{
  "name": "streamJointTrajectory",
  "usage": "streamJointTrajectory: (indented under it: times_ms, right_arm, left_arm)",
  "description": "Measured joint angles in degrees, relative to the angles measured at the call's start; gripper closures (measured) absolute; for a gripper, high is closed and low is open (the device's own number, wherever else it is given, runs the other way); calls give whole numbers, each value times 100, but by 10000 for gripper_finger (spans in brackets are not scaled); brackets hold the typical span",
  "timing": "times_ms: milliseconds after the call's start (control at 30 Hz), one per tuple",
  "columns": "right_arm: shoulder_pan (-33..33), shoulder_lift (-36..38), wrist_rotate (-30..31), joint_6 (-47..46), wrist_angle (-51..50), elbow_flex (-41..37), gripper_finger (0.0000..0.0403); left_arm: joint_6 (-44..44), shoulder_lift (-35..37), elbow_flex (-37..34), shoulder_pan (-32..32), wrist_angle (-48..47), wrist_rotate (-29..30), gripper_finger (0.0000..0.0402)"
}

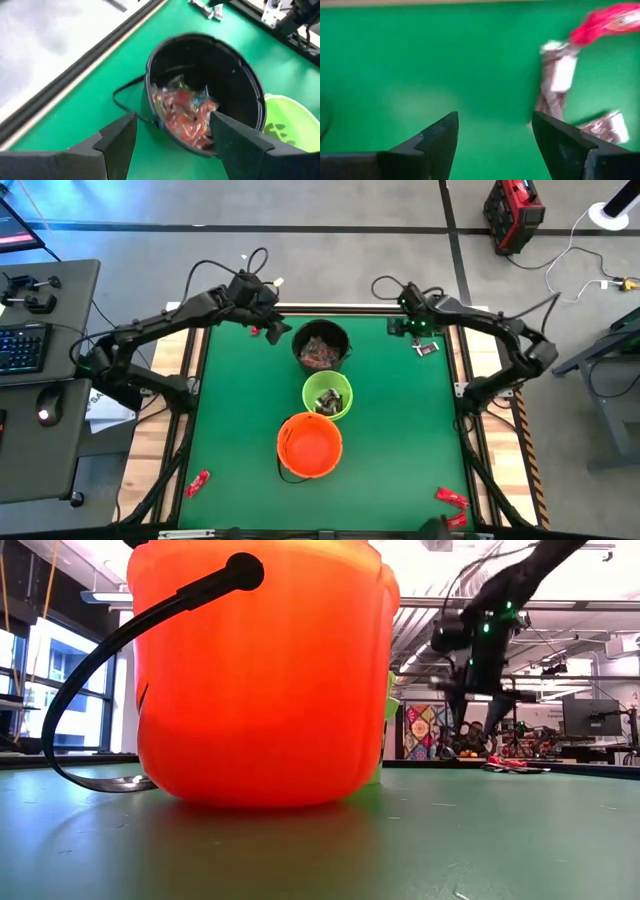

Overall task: Sort candy by brand, put in halloween buckets
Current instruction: Put the brown chocolate bar into the green bucket

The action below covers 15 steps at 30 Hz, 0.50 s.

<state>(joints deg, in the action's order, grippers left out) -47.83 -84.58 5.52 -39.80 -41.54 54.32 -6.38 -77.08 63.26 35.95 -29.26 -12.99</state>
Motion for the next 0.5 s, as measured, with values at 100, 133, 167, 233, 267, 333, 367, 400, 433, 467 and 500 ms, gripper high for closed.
streamJointTrajectory:
  times_ms: [100, 133, 167, 233, 267, 333, 367, 400, 433, 467, 500]
  right_arm:
    - [-404, -385, 183, -109, -74, 29, 156]
    - [-521, -518, 208, -51, -124, 86, 156]
    - [-611, -636, 276, -14, -127, 149, 156]
    - [-742, -854, 430, 17, -125, 259, 156]
    - [-793, -965, 472, 21, -99, 291, 156]
    - [-884, -1164, 479, 89, -37, 343, 156]
    - [-921, -1255, 450, 133, -5, 387, 156]
    - [-954, -1350, 395, 223, 11, 412, 156]
    - [-978, -1440, 355, 293, -15, 416, 156]
    - [-999, -1519, 311, 376, -52, 415, 156]
    - [-1007, -1582, 302, 416, -76, 421, 156]
  left_arm:
    - [129, 7, 1, 8, 106, -3, 161]
    - [172, 4, 2, 6, 121, -3, 161]
    - [200, 4, 2, 6, 128, -3, 161]
    - [169, 4, 2, 4, 166, -3, 161]
    - [67, 4, 2, 4, 178, -3, 161]
    - [-102, 4, 1, 4, 181, 0, 161]
    - [-162, 4, 1, 4, 181, 2, 161]
    - [-192, 4, 0, 4, 179, 2, 161]
    - [-213, 4, 1, 0, 179, 3, 161]
    - [-242, 4, 2, -8, 179, 7, 161]
    - [-248, 4, 1, -12, 179, 8, 161]
